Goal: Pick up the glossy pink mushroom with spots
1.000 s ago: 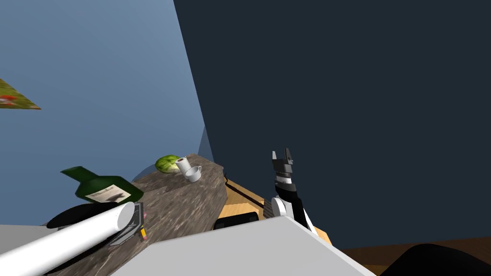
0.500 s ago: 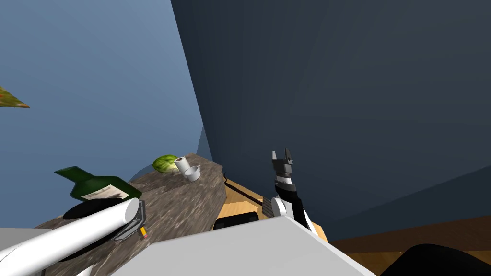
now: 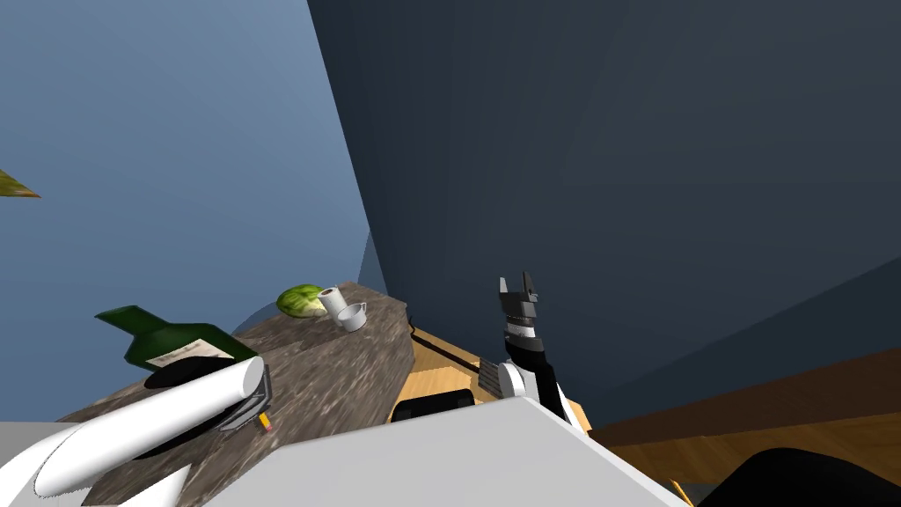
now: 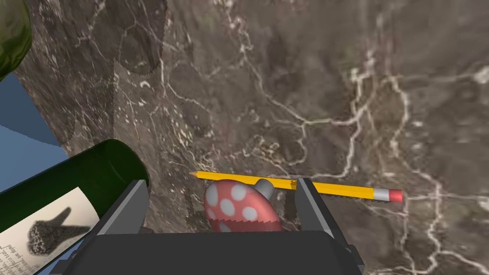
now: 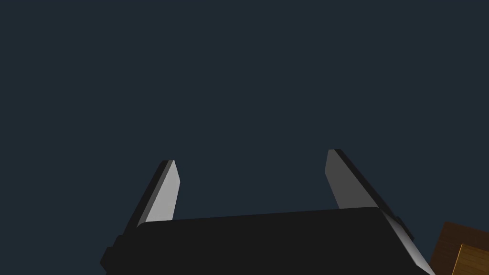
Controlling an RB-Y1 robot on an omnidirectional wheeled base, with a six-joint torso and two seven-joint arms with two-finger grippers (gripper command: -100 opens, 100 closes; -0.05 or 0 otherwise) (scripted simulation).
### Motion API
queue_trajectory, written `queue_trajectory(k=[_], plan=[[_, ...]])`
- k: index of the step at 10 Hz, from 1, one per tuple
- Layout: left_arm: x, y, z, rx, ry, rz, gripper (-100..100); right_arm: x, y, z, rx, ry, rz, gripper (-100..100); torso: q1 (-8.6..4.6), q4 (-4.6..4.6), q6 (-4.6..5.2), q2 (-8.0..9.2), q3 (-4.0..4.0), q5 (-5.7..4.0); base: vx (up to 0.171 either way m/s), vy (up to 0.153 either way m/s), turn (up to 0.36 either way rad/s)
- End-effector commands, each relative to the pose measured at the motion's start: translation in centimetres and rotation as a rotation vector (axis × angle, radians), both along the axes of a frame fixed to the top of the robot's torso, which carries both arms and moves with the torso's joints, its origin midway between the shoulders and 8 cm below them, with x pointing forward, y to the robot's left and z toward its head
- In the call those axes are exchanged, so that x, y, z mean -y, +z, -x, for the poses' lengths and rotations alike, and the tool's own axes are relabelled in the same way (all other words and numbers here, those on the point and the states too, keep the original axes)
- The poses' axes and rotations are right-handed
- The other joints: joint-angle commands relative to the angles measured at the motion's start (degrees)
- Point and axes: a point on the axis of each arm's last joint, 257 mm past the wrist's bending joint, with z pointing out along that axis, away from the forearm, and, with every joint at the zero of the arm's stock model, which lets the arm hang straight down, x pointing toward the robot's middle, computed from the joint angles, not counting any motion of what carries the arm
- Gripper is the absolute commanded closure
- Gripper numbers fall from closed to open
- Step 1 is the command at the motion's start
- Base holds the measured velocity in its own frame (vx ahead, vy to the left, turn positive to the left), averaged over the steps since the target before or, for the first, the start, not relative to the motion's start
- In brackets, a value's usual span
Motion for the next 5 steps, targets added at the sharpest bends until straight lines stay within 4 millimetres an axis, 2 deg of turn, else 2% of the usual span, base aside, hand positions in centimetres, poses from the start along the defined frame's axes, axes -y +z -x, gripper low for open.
queue_trajectory(k=[1, 2, 5], plan=[[0.0, 0.0, 0.0, 0.0, 0.0, 0.0, -100, 0.0, 0.0, 0.0, 0.0, 0.0, 0.0, 0, 0.0, 0.0, 0.0, 0.0, 0.0, 0.0, -0.019, -0.002, -0.011], [-0.04, -0.02, -0.04, 0.001, 0.001, 0.0, 100, 0.0, 0.0, 0.0, 0.0, 0.0, 0.0, 0, 0.0, -0.01, -0.01, -0.05, -0.03, 0.0, 0.0, 0.0, 0.0], [-0.08, 0.06, -0.09, 0.003, 0.001, -0.002, 100, 0.0, 0.0, 0.0, 0.0, 0.0, 0.0, 0, 0.05, -0.07, 0.0, -0.18, -0.12, 0.03, 0.0, 0.0, 0.0]])
